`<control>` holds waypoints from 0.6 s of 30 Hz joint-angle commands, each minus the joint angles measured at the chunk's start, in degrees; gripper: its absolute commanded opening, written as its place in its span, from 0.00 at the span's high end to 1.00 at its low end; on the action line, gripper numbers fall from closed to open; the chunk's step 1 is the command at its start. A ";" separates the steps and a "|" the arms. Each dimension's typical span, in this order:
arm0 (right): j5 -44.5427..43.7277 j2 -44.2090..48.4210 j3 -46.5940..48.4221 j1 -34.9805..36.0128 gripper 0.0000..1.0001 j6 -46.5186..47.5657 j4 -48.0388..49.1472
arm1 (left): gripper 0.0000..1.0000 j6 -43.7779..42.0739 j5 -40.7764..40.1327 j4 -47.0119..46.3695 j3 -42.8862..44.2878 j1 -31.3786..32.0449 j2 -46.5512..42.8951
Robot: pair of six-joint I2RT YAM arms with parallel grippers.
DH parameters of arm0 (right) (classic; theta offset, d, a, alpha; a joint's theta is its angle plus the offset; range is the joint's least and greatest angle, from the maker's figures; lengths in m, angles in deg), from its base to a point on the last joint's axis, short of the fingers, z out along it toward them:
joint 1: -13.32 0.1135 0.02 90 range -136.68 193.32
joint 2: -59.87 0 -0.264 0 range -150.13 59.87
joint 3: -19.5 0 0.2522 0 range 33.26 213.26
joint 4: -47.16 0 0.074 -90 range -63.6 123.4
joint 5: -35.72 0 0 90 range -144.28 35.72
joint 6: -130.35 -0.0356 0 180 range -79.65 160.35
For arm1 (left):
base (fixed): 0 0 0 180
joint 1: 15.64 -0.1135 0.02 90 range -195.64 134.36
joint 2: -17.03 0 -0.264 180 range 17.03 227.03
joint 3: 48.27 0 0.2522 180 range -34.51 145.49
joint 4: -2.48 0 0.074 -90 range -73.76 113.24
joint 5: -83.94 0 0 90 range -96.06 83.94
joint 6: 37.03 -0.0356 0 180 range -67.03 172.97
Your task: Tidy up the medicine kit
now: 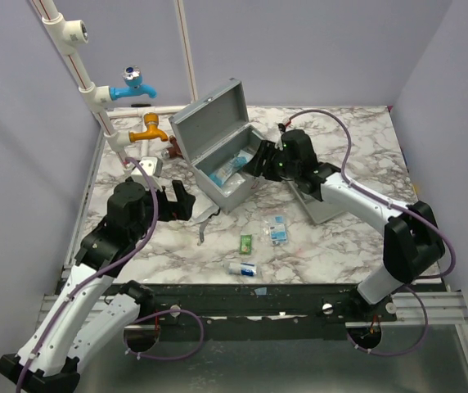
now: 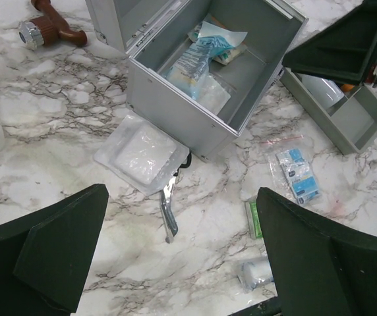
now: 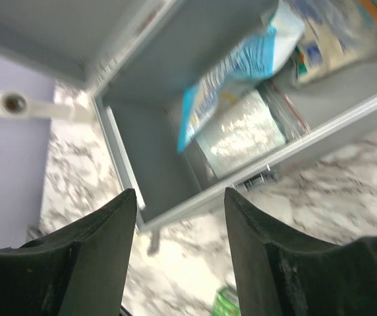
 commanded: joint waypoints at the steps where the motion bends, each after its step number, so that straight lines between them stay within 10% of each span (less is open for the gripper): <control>1: 4.41 4.86 -3.41 -0.04 0.40 7.46 -6.58 | 0.01 -0.60 -1.01 -0.56 -0.11 -0.16 -0.01; 18: 1.56 6.55 -11.42 10.67 0.30 26.41 -10.03 | 0.01 -0.90 0.95 -0.33 0.23 -0.16 0.14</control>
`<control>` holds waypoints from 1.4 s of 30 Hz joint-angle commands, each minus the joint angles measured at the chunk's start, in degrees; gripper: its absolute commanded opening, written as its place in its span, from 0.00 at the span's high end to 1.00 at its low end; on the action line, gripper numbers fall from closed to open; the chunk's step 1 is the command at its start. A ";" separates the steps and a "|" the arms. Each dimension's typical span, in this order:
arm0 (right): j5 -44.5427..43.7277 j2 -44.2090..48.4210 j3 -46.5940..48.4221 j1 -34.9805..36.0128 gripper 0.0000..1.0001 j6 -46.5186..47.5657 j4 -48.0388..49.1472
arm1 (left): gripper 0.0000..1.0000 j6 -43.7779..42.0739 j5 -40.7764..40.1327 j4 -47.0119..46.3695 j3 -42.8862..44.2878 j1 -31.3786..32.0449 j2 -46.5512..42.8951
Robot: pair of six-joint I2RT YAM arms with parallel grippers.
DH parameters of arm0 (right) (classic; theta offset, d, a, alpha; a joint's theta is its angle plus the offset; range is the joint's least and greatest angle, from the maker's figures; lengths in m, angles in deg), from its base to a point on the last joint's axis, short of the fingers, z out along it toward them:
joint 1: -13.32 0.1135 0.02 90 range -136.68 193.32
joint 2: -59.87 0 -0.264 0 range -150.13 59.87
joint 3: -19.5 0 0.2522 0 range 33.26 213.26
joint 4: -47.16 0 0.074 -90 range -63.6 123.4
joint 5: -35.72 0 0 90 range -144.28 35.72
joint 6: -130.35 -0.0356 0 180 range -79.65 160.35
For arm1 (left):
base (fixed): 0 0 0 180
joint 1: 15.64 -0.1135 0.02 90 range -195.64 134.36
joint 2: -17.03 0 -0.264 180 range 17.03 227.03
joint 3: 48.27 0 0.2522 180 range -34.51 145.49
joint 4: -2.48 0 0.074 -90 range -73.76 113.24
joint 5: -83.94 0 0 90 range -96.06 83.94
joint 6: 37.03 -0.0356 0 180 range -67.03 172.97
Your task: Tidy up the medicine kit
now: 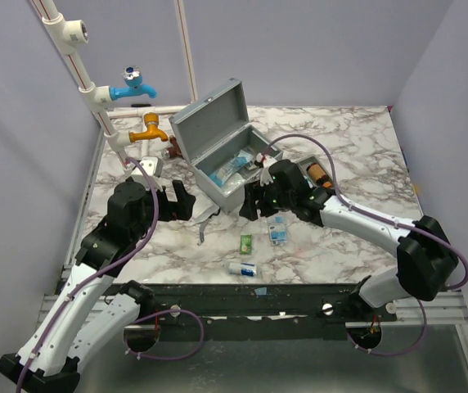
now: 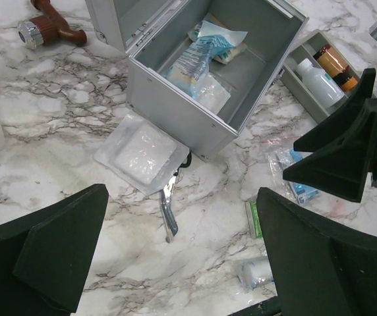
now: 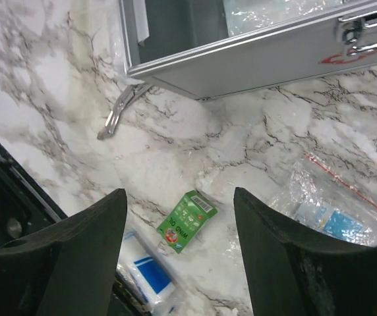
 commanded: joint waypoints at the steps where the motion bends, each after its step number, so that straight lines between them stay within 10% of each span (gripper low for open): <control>1: -1.28 -3.09 0.45 2.32 0.29 10.41 -2.53 | 0.01 -0.69 1.05 -0.31 0.23 -0.16 0.22; 42: -17.37 -9.66 -1.95 12.18 0.26 -12.97 -5.58 | 0.01 -0.77 1.02 -0.09 0.09 -0.16 0.14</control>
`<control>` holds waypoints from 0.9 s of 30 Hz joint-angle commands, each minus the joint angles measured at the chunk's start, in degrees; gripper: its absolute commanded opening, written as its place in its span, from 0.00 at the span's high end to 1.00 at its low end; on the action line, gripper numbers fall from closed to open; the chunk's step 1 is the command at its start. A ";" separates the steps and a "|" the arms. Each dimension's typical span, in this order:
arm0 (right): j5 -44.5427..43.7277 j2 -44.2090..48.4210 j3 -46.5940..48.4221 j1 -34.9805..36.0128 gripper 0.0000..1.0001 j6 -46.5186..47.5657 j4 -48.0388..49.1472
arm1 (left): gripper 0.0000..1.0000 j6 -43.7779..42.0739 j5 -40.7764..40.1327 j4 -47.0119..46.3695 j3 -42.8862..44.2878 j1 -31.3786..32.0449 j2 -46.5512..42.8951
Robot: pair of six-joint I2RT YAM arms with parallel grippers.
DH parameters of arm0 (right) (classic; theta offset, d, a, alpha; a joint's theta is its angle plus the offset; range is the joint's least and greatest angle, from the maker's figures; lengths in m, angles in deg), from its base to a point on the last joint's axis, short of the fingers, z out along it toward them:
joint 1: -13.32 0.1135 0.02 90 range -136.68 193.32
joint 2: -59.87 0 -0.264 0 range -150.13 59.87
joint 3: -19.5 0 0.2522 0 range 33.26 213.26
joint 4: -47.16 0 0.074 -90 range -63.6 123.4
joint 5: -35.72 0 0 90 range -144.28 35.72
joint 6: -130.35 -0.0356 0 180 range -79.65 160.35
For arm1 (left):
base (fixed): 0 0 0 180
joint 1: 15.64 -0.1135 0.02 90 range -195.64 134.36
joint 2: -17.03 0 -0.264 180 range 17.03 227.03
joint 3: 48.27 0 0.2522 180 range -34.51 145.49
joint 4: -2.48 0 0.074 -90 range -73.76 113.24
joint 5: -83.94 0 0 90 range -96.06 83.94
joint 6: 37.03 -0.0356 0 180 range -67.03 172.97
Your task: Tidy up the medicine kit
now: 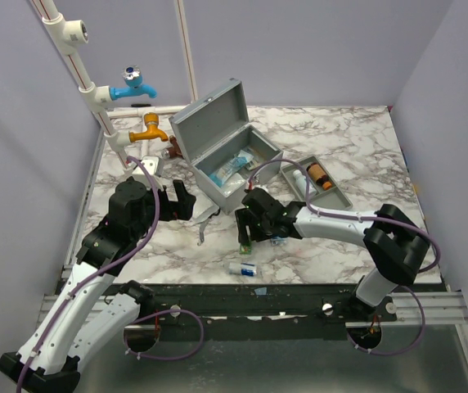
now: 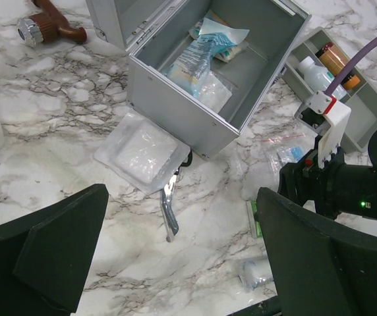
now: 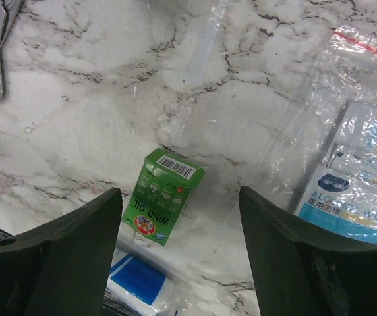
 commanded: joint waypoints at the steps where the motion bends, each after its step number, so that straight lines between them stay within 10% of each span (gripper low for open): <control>1: -2.45 0.50 -0.65 1.34 0.26 -2.67 1.26 | 0.01 -0.56 0.98 -0.11 0.05 -0.16 -0.74; 27: -8.32 -4.98 1.60 4.98 0.61 -5.47 -1.31 | 0.02 -0.56 0.98 -0.07 0.04 -0.17 -1.27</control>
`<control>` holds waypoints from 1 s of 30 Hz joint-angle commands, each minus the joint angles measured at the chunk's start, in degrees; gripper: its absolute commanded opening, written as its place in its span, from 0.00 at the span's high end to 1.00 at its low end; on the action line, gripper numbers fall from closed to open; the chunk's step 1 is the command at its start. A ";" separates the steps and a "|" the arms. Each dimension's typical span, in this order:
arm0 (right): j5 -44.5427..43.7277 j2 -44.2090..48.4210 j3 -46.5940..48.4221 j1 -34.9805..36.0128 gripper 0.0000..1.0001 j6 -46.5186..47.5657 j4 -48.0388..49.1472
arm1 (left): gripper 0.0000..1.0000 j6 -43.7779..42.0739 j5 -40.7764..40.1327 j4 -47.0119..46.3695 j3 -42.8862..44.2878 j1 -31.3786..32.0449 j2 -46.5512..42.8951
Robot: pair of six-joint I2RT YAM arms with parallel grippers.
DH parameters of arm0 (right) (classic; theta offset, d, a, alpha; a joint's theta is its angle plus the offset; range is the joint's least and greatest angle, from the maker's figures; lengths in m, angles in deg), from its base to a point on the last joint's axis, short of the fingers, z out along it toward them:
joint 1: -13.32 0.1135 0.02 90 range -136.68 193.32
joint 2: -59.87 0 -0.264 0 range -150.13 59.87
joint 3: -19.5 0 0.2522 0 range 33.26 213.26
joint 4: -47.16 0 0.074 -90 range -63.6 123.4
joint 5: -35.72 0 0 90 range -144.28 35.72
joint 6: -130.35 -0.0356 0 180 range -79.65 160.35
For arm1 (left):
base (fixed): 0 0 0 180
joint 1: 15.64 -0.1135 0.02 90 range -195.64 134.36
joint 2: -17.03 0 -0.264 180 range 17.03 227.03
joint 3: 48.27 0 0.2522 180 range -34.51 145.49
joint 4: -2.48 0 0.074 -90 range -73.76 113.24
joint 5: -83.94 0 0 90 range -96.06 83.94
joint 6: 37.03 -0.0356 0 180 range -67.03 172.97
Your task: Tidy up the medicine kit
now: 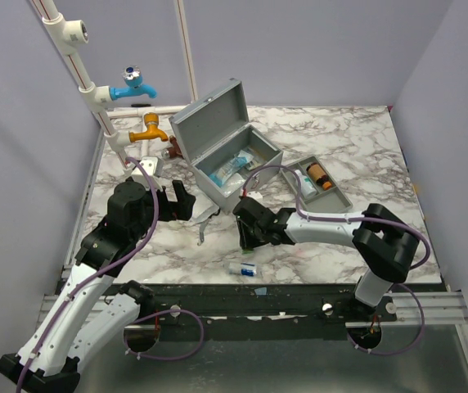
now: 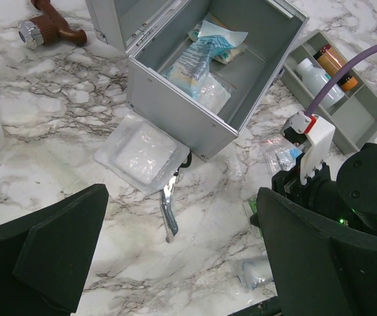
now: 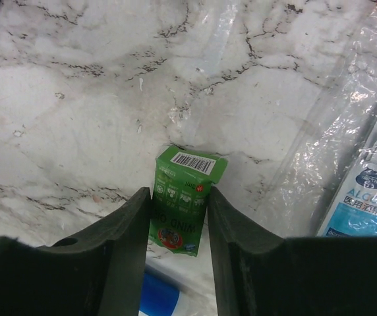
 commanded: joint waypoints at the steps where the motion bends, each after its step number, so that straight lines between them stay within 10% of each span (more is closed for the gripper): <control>1: -4.32 -1.20 1.15 0.44 0.65 -1.18 -2.17 | 0.02 -0.56 0.98 -0.14 0.05 -0.18 -0.76; 15: -14.60 10.69 -2.28 -1.67 0.70 -4.73 -4.75 | 0.01 -0.29 1.57 -0.26 -0.13 -0.11 -1.46; 30: -15.47 23.21 -8.97 -22.87 0.72 -10.18 -4.34 | 0.01 -0.12 2.30 -0.68 -0.30 1.41 -2.11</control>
